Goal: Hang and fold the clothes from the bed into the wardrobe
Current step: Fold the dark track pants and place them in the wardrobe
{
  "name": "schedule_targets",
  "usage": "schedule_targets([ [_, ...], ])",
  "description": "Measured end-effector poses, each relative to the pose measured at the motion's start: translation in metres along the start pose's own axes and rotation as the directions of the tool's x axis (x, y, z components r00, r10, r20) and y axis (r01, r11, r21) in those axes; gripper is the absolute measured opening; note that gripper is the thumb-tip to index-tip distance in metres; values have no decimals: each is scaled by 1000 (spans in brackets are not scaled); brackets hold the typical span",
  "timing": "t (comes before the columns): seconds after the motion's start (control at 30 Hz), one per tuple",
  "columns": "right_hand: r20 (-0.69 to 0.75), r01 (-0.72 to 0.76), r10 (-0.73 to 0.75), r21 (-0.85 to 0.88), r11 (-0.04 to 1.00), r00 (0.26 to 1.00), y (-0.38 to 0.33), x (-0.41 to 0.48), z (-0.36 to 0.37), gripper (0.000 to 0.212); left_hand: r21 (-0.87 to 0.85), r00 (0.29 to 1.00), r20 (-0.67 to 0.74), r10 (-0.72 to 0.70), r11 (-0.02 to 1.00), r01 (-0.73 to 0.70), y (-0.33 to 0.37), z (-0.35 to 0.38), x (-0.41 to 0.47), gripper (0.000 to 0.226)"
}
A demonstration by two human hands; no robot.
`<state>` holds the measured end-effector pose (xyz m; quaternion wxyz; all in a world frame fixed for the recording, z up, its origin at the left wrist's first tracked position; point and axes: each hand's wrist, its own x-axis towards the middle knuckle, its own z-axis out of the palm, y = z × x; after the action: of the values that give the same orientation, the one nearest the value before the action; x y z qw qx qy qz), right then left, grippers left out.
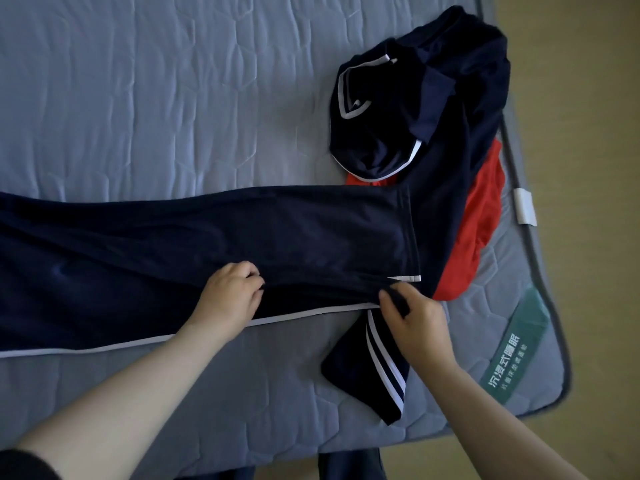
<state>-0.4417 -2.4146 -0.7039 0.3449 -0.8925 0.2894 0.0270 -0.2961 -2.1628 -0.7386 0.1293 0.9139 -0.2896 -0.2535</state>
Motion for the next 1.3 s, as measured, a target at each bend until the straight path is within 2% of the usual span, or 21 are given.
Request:
schedule_targets([
  [0.1,-158,-59,88,179,982,983,-8,10,-8,41,-63,997,-75,-35,998,31,5,-10,7,20],
  [0.17,-224,-62,121,258,964,967,-16,23,-12,48,-58,992,-115,-51,997,45,7,-20,18,23],
  [0.23,-223,-59,129,299,952,966,-22,39,-13,45,-61,985,-157,-71,996,62,8,-30,33,23],
  [0.3,-129,-96,147,337,937,981,-21,52,-13,29,-84,976,-186,-110,992,96,9,-39,48,24],
  [0.37,53,-175,166,293,940,985,-13,56,-8,24,-92,973,-187,-139,988,124,9,-43,59,25],
  [0.4,97,-190,172,226,956,980,-7,55,-6,23,-84,974,-175,-141,988,128,9,-44,63,25],
  [0.47,19,-179,179,156,971,984,-2,54,-4,29,-73,978,-162,-132,990,122,12,-45,69,24],
  [0.53,-152,-170,202,204,964,967,-7,59,-7,32,-82,975,-184,-123,991,109,14,-48,75,23],
  [0.6,-261,-124,173,193,973,950,-17,70,-13,29,-88,970,-221,-103,992,86,15,-53,82,23],
  [0.83,-209,-99,110,63,993,972,-12,100,-21,24,24,967,-233,-100,994,109,14,-57,112,25],
  [1.0,-226,-130,128,3,991,966,-2,117,-9,24,21,968,-223,-114,992,121,9,-48,127,24],
  [1.17,-114,-171,166,-34,985,980,5,117,-2,23,48,969,-222,-111,991,124,0,-43,135,23],
  [1.3,-186,-161,153,-30,987,971,13,112,-4,20,36,965,-240,-105,992,117,2,-42,140,21],
])
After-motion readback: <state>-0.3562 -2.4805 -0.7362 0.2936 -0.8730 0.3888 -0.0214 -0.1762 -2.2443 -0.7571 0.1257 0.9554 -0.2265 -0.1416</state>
